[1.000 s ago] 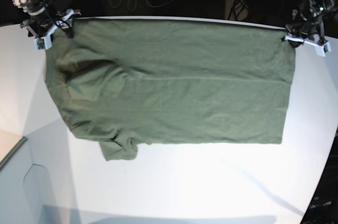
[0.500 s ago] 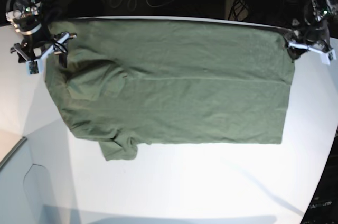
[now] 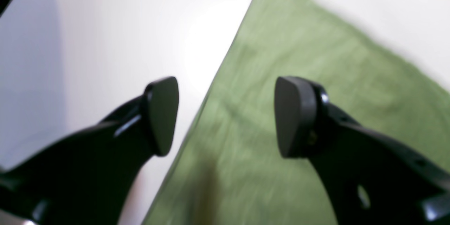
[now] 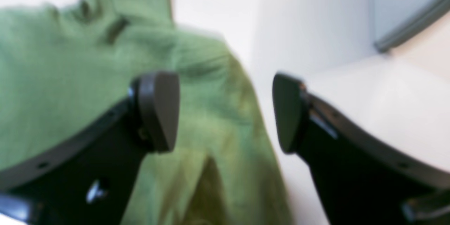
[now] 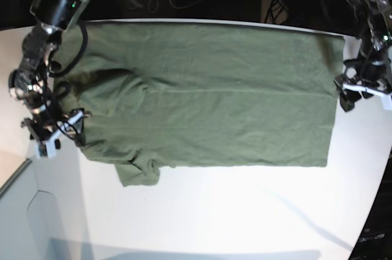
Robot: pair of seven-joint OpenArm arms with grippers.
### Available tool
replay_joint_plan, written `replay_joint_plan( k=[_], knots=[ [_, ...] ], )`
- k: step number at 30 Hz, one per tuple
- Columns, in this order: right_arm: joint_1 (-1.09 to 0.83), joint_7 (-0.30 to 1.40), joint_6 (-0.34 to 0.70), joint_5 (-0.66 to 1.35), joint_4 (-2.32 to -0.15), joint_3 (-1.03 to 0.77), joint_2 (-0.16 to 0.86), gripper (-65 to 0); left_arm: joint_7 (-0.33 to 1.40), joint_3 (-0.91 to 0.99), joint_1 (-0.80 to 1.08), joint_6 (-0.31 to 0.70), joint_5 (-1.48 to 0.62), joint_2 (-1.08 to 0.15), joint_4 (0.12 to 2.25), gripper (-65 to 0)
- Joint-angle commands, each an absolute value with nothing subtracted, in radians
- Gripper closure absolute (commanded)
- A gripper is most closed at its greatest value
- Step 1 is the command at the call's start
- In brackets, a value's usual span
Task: Layout the t-shirt on the table in an organized manner, then fold the t-shirt properly
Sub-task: 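Fold the shoulder edge over toward the hem with both grippers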
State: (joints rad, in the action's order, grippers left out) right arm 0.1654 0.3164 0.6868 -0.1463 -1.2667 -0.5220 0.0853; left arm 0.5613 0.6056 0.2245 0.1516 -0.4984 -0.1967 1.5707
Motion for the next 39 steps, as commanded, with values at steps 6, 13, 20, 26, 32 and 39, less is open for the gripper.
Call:
replay_joint_plan(
  k=[6, 13, 20, 26, 32, 39],
  knots=[
    [0.343, 0.291, 0.698, -0.136, -0.966, -0.469, 0.183, -41.9, 0.538, 0.604, 0.061, 0.148, -0.501, -0.213, 1.448, -42.3],
    [0.443, 0.222, 0.613, -0.134, -0.723, -0.47, 0.248, -41.9, 0.532, 0.573, -0.119, 0.145, -0.412, -0.252, 1.242, -51.8],
    [0.441, 0.111, 0.608, -0.136, -0.593, -0.469, 0.248, -41.6, 0.529, 0.522, -0.315, 0.147, -0.211, -0.255, 0.978, -52.0],
    [0.41, 0.107, 0.608, -0.136, -0.587, -0.469, 0.239, -41.4, 0.366, 0.427, -0.42, 0.147, -0.13, -0.257, 0.743, -52.0],
    [0.395, 0.107, 0.608, -0.134, -0.585, -0.469, 0.239, -33.6, 0.194, 0.315, -0.487, 0.147, -0.084, -0.257, 0.507, -52.0],
    [0.389, 0.108, 0.608, -0.134, -0.585, -0.469, 0.239, -15.3, 0.116, 0.312, -0.527, 0.147, -0.084, -0.259, 0.361, -51.7]
  ],
)
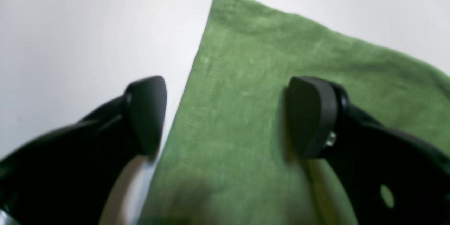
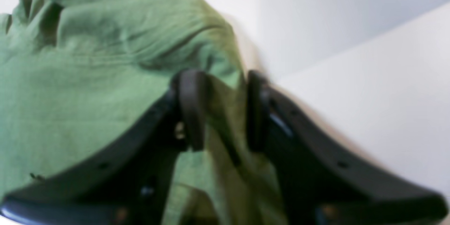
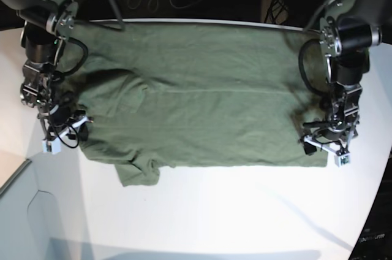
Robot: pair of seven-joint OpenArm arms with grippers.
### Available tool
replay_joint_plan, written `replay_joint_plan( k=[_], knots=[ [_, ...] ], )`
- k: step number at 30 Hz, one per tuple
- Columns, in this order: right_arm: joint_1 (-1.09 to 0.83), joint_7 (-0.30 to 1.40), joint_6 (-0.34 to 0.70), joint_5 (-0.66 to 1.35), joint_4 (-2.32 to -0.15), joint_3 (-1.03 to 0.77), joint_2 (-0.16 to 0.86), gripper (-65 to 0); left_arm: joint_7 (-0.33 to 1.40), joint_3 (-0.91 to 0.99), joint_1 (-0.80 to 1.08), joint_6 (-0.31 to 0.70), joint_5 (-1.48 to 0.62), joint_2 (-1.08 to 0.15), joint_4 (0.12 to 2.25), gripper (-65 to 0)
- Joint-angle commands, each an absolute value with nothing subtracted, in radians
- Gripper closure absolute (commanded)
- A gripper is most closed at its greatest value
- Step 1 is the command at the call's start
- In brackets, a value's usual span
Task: Layout the t-shirt on the table in an organized manner, then fold the t-shirt properly
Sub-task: 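Fold the shoulder edge over toward the hem with both grippers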
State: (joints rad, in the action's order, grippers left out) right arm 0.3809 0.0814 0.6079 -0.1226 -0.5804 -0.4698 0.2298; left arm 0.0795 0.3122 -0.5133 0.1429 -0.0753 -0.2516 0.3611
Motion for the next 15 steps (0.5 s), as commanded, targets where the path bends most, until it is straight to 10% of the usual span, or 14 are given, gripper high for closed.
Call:
replay_joint_plan(
  k=[1, 7, 15],
  knots=[
    [0.389, 0.108, 0.608, -0.134, -0.585, -0.469, 0.239, -13.5, 0.116, 0.311, -0.527, 0.147, -0.084, -0.259, 0.361, -51.7],
    [0.389, 0.114, 0.608, -0.134, -0.585, -0.467, 0.24, -0.5, 0.116, 0.311, -0.527, 0.147, -0.082, -0.259, 0.341, -31.5],
    [0.378, 0.107, 0.608, -0.133, -0.59, -0.383, 0.242, 0.0, 0.12, 0.314, -0.527, 0.147, -0.091, -0.257, 0.348, 0.0]
  ],
)
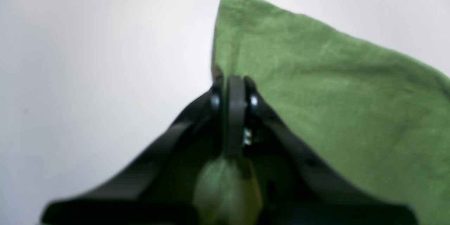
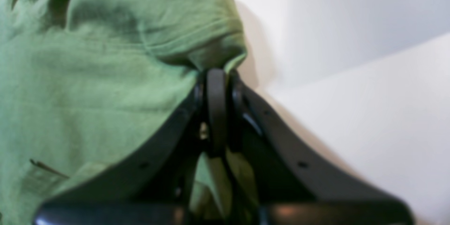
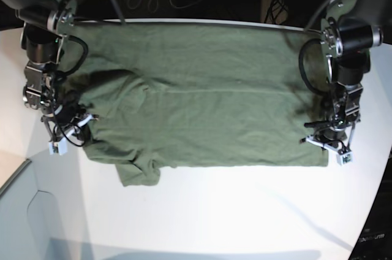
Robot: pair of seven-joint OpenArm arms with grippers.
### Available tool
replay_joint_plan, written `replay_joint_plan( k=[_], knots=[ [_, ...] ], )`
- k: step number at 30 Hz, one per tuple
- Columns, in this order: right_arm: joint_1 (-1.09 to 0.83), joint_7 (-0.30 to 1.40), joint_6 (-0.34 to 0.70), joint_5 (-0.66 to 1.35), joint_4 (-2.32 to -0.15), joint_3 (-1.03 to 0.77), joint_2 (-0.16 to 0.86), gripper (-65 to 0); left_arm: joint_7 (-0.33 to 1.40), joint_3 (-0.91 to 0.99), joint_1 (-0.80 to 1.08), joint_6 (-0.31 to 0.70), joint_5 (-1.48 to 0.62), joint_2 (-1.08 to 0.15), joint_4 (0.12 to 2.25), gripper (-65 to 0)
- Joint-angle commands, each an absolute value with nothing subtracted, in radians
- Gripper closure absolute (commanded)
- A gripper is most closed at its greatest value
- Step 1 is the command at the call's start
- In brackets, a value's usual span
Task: Layout the t-shirt on the table in an organized manner, then fold the t-shirt properly
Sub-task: 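Fold the shoulder edge over toward the hem with both grippers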
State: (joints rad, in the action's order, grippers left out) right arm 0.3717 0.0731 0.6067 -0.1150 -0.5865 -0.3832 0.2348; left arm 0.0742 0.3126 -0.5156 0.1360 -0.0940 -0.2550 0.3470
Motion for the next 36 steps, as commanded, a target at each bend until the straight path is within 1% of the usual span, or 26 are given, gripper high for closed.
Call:
replay_joint_plan(
  k=[1, 4, 7, 9, 12, 16, 21, 28, 36],
  knots=[
    [0.38, 0.105, 0.608, -0.133, -0.59, -0.383, 0.242, 0.0, 0.12, 0.315, -0.527, 0.147, -0.091, -0.257, 0.351, -0.7],
    [0.372, 0.105, 0.608, -0.13, -0.651, -0.384, 0.239, 0.0, 0.12, 0.318, -0.527, 0.148, -0.094, -0.257, 0.355, 0.0],
    [0.318, 0.107, 0.608, -0.128, -0.789, -0.384, 0.214, 0.0, 0.124, 0.318, -0.513, 0.148, -0.111, -0.259, 0.424, 0.0],
    [0.283, 0.111, 0.608, -0.128, -0.891, -0.384, 0.203, 0.0, 0.173, 0.318, -0.479, 0.148, -0.145, -0.259, 0.489, 0.0],
    [0.231, 0.116, 0.608, -0.128, -1.023, -0.384, 0.173, 0.0, 0.262, 0.318, -0.424, 0.148, -0.217, -0.275, 0.644, 0.0],
    [0.154, 0.113, 0.608, -0.128, -1.158, -0.386, 0.162, 0.0, 0.344, 0.318, -0.332, 0.148, -0.294, -0.282, 0.852, 0.0],
    [0.056, 0.108, 0.608, -0.128, -1.274, -0.394, 0.143, 0.0, 0.403, 0.318, -0.236, 0.148, -0.367, -0.311, 1.029, 0.0],
    [-0.05, 0.107, 0.61, -0.127, -1.403, -0.524, 0.074, 0.0, 0.398, 0.318, -0.134, 0.148, -0.447, -0.338, 1.079, 0.0],
    [-0.145, 0.107, 0.61, -0.128, -1.423, -0.539, 0.051, 0.0, 0.397, 0.318, -0.099, 0.148, -0.446, -0.338, 1.076, 0.0]
  ],
)
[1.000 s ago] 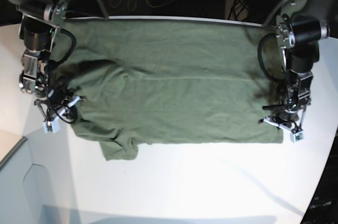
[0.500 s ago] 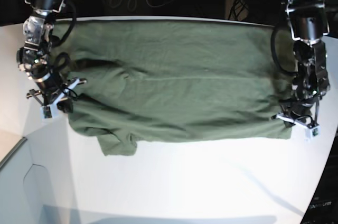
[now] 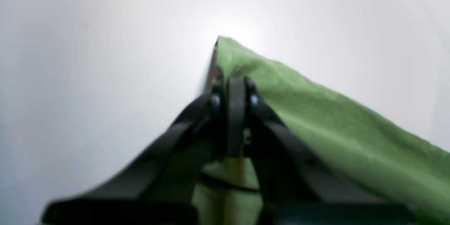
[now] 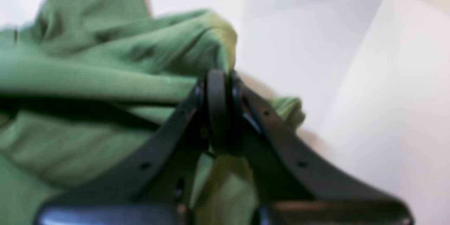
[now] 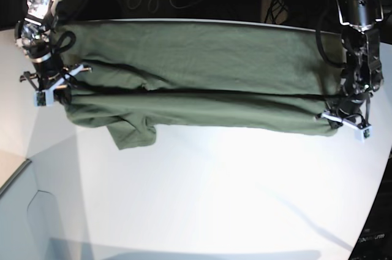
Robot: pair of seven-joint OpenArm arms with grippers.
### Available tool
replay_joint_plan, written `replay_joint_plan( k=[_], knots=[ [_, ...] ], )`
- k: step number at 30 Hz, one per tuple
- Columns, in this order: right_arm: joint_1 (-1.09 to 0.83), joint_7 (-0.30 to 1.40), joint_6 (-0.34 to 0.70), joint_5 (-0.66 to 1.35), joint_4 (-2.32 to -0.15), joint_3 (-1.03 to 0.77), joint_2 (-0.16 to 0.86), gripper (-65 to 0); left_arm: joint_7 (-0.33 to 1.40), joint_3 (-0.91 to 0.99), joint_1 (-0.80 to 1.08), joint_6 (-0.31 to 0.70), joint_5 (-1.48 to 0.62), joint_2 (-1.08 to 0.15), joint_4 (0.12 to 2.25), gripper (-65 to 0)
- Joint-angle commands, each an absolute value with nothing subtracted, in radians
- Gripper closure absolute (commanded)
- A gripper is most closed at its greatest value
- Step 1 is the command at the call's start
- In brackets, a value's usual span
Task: Layout the t-shirt on the table in an organized manner, then fold the t-shirt properly
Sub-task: 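Fold the shoulder edge over toward the hem with both grippers, then lower the folded edge onto the shirt and regrasp with the right gripper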
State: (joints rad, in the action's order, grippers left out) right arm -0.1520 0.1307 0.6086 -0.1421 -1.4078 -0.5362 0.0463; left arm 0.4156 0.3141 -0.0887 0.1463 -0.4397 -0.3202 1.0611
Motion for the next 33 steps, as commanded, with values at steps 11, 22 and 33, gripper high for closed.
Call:
replay_joint_plan(
  k=[11, 22, 33],
  knots=[
    [-0.177, 0.117, 0.61, -0.131, -1.419, -0.535, 0.042, -1.1, 0.403, 0.317, -0.076, 0.148, -0.444, -0.338, 1.073, -5.1],
    [-0.205, 0.108, 0.61, -0.128, -1.541, -0.553, 0.042, -33.0, 0.401, 0.375, -0.008, 0.145, -0.449, -0.358, 1.184, -37.9],
    [-0.191, 0.117, 0.61, -0.133, -1.607, -0.553, 0.002, -33.2, 0.397, 0.325, -0.165, 0.142, -0.44, -0.363, 1.056, -38.5]
  ],
)
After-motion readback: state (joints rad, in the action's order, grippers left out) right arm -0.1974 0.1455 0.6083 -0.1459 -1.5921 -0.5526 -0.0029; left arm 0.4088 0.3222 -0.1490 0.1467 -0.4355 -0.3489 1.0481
